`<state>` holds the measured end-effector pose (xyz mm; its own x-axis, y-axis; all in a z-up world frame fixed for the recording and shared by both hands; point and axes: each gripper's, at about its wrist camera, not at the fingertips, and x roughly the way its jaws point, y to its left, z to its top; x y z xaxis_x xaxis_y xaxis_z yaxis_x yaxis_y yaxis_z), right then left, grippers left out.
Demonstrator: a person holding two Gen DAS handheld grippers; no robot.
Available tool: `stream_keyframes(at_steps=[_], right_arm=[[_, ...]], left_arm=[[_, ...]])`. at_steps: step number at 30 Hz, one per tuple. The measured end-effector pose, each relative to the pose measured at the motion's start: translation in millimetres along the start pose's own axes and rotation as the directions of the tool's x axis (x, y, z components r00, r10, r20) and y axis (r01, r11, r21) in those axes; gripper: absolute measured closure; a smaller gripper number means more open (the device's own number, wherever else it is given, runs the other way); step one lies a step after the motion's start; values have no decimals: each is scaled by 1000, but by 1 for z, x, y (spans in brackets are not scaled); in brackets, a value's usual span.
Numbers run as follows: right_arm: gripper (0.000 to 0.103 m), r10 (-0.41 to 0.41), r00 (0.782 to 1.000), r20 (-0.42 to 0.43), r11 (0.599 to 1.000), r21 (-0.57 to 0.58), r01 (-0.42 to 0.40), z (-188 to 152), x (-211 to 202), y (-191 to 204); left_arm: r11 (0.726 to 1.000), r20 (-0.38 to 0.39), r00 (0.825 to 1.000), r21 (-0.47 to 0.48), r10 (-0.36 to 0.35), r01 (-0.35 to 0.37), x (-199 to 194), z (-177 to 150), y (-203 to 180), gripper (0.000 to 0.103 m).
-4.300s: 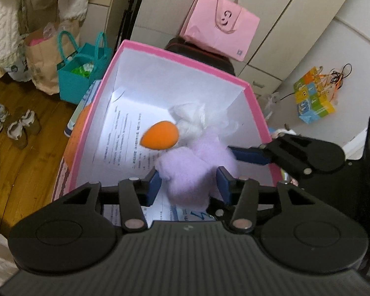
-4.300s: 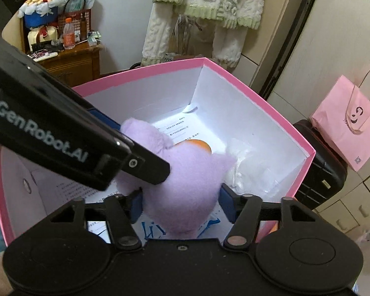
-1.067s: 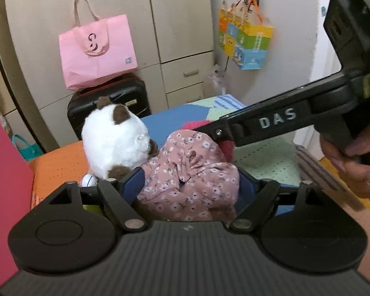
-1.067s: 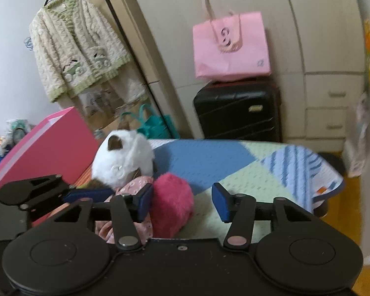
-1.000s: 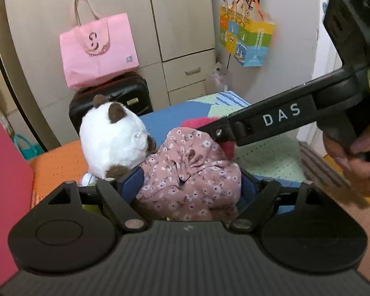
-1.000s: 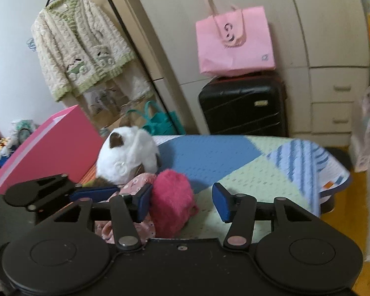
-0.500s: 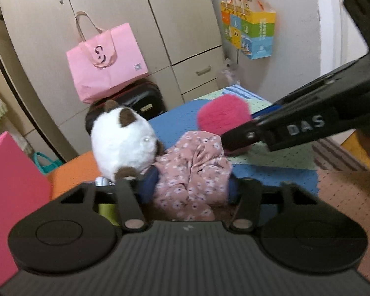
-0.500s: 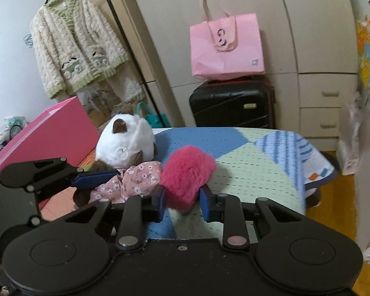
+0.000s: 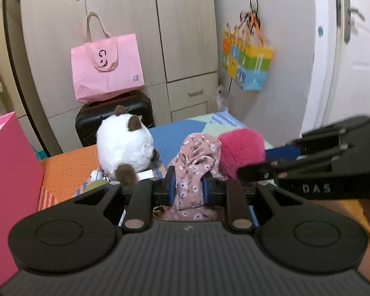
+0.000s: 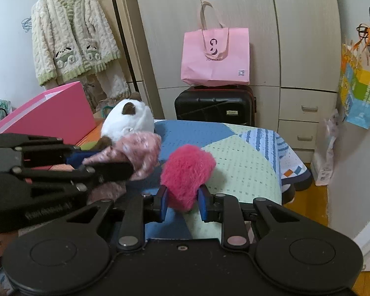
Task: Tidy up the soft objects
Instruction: 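Grasp the floral scrunchie with the left gripper while the right gripper grasps the pink pompom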
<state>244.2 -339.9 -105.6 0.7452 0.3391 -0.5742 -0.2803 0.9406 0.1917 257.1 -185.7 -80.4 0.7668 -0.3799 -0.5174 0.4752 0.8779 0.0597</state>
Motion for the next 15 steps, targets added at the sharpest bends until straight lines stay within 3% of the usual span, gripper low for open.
stream_keyframes(at_steps=[9,15], right_arm=[[75,-29,999,24,998,-56,30,-15,-32,29],[75,-31,999,15,996,-87,32,-24,-52,49]], left_arm=[[992,-14,998,-111,-59,57,-33,-9,18,83],[977,-66,987,-170,-144,131,-52,-21,28,83]])
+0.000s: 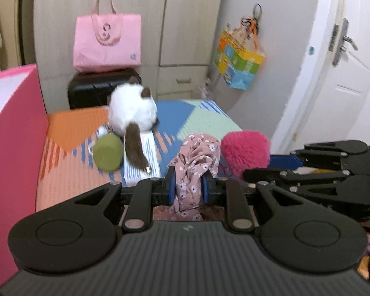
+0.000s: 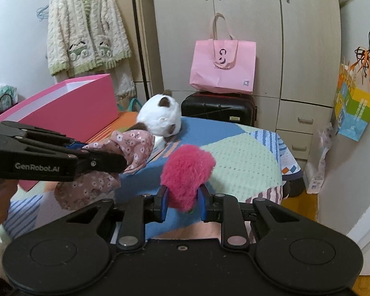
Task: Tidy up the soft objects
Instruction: 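Grasp the floral scrunchie with the left gripper while the right gripper grasps the pink pompom, then carry the scrunchie and pompom with both grippers over the pink box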
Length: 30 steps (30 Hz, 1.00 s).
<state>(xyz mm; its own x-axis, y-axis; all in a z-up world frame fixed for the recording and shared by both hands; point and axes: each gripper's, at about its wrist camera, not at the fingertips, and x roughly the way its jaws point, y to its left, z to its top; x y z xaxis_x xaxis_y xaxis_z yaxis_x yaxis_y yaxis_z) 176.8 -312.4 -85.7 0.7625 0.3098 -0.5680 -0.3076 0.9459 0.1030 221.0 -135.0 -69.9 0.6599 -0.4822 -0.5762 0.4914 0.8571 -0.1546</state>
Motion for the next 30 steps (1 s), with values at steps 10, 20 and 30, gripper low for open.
stream_keyframes(at_steps=[10,20,30], right_arm=[[75,22,999,-37,999,-29,-23,-15,-23,34],[75,86,996,-31,986,-139,-90,0,-57,79],[75,205,977,-60,956,-199,-213,28,-80,120]], left_arm=[[998,-129,991,-62,-42,34,-28,-23,10,84],[993,-183,979,-86,-91,76,-66,-31,21,83],[991,-193,974,-88,-116,100,-116,-38,36,83]])
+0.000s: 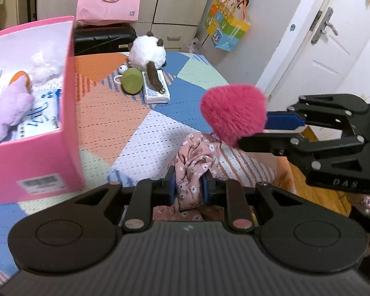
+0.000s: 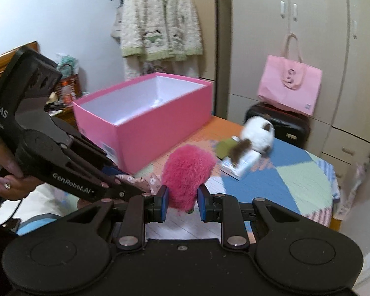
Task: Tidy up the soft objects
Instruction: 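Carry the scrunchie and pompom with both grippers over the pink box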
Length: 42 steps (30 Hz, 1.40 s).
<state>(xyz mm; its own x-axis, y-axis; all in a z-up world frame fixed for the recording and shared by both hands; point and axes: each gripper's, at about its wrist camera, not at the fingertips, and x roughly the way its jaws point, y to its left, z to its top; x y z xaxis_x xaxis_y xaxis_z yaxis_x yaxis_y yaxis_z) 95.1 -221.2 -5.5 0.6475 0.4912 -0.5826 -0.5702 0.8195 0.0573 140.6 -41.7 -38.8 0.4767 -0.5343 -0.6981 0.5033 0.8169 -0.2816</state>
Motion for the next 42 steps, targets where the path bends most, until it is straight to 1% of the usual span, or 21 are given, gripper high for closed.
stream_keyframes(at_steps=[6,11,15,20,23,25,28,31,34,35,37,38,40,42], right_arm=[[75,97,995,14,995,-11,-97,29,1,19],[75,149,988,33,988,-41,-148,56,8,34],[75,168,984,65,984,-79,-162,81,17,44],[75,193,975,108,978,-101,-183,109,34,50],[75,207,972,115,975,-101,-196,124,50,49],[75,202,973,109,977,-95,-192,134,66,48],[75,186,979,85,981,-68,-181,147,95,41],[75,147,988,56,988,-56,-144,155,125,34],[75,123,992,18,992,-35,-123,160,154,26],[75,120,993,1,992,-29,-120,161,163,23],[75,128,991,-40,992,-2,-128,163,182,18],[75,128,990,-60,992,4,-128,163,190,17],[75,114,989,-89,993,-10,-115,163,203,18],[75,96,989,-114,994,-35,-100,161,213,22]], left_arm=[[1000,56,998,-13,-3,3,-43,-3,18,83],[999,125,992,-21,32,-30,-72,1,37,83],[998,184,981,-36,56,-51,-90,9,54,83],[996,240,967,-54,82,-71,-107,26,74,83],[994,273,956,-58,108,-96,-114,36,87,83],[992,287,950,-65,124,-110,-114,41,99,83],[985,288,944,-101,161,-138,-107,51,121,83],[967,284,927,-138,245,-213,-92,62,141,83],[954,256,925,-177,282,-241,-73,72,163,83],[948,249,921,-184,301,-260,-68,75,168,83],[929,234,904,-183,358,-321,-58,78,175,83],[923,226,898,-181,376,-341,-54,79,178,83],[913,203,895,-187,397,-362,-48,82,187,83],[910,180,899,-195,399,-365,-44,83,193,83]])
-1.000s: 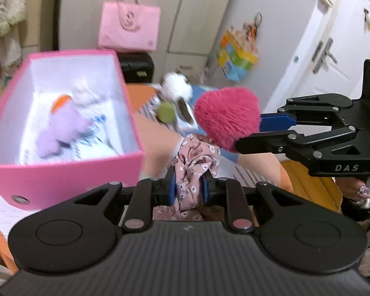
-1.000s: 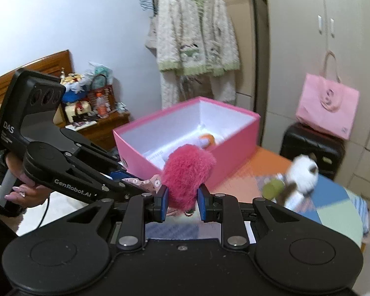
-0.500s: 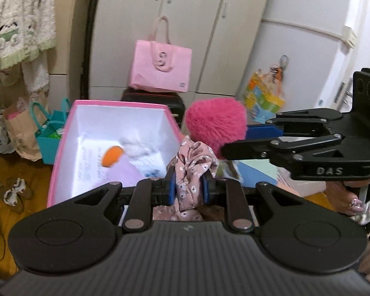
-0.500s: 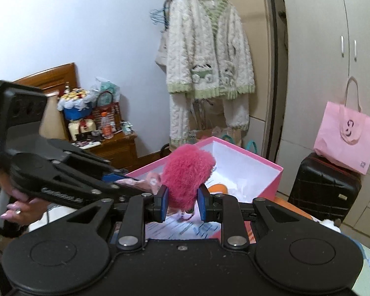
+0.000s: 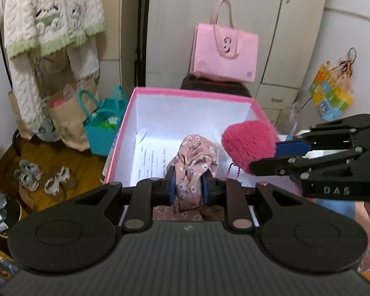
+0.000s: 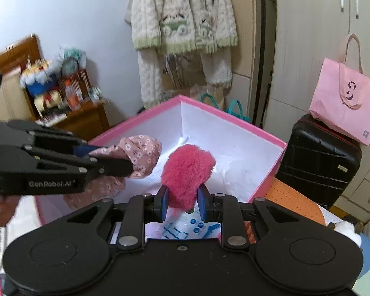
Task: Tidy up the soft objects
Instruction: 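Carry the scrunchie and pompom with both grippers over the pink box, then open both grippers to drop the scrunchie and pompom into the box, then move the left gripper to the green sponge while the right gripper approaches the white soap bar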
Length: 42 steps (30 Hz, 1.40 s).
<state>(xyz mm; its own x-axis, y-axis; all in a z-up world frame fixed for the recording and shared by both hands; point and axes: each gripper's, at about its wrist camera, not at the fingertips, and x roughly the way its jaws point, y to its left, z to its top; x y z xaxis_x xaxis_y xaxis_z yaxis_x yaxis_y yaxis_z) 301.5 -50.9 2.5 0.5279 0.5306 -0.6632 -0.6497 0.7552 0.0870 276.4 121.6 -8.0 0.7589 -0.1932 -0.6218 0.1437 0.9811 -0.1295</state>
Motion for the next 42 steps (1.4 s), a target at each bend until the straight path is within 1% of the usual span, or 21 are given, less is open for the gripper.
stream_keyframes(at_steps=[3,5,8,10,11,12,13,16,18,21,24,26,28,31,36,39,42], right_arm=[[75,-26,999,-21,999,-40,26,0,12,5],[74,-43,999,-29,998,-53,42,0,17,5],[70,-61,997,-38,996,-68,58,1,21,6],[66,-68,997,-22,995,-79,66,-1,17,8],[60,-72,997,-10,995,-75,71,-3,13,9],[56,-68,998,3,996,-65,68,-4,8,8],[52,-60,998,14,997,-54,61,-5,2,6],[52,-47,998,46,999,-16,47,-10,-21,0],[51,-34,997,72,999,1,34,-16,-43,-4],[48,-31,995,100,999,9,30,-26,-76,-9],[46,-51,992,119,999,9,50,-40,-113,-12],[45,-71,989,128,997,16,69,-49,-131,-15],[44,-92,987,135,996,29,88,-58,-150,-19],[42,-130,980,147,991,59,123,-73,-173,-30],[41,-155,976,151,984,112,139,-98,-199,-49],[40,-163,976,144,981,130,145,-112,-207,-58],[38,-171,976,138,979,134,152,-126,-210,-67]], left_arm=[[1000,-21,1000,2,14,-14,8,2,2,83],[1000,-23,999,22,23,-22,10,2,-2,82],[999,-25,999,36,33,-32,13,3,-6,80],[997,-46,998,68,41,-38,17,2,-10,77],[998,-54,998,61,34,-31,16,1,-10,73],[998,-56,998,54,25,-22,15,1,-11,66],[999,-57,998,52,13,-10,12,1,-13,62],[997,-51,999,70,14,-10,-1,1,-19,58],[996,-37,999,88,13,-9,-15,2,-25,53],[995,-25,999,93,-27,30,-35,4,-31,47],[990,-23,995,94,-102,104,-56,5,-42,43],[982,-29,987,96,-158,160,-69,4,-54,42],[969,-38,975,110,-218,221,-79,2,-69,41],[949,-45,961,154,-272,276,-87,-4,-96,40],[912,-81,943,237,-323,333,-87,-15,-141,38],[894,-112,930,257,-350,367,-80,-19,-163,38],[881,-136,921,267,-366,389,-69,-24,-181,38]])
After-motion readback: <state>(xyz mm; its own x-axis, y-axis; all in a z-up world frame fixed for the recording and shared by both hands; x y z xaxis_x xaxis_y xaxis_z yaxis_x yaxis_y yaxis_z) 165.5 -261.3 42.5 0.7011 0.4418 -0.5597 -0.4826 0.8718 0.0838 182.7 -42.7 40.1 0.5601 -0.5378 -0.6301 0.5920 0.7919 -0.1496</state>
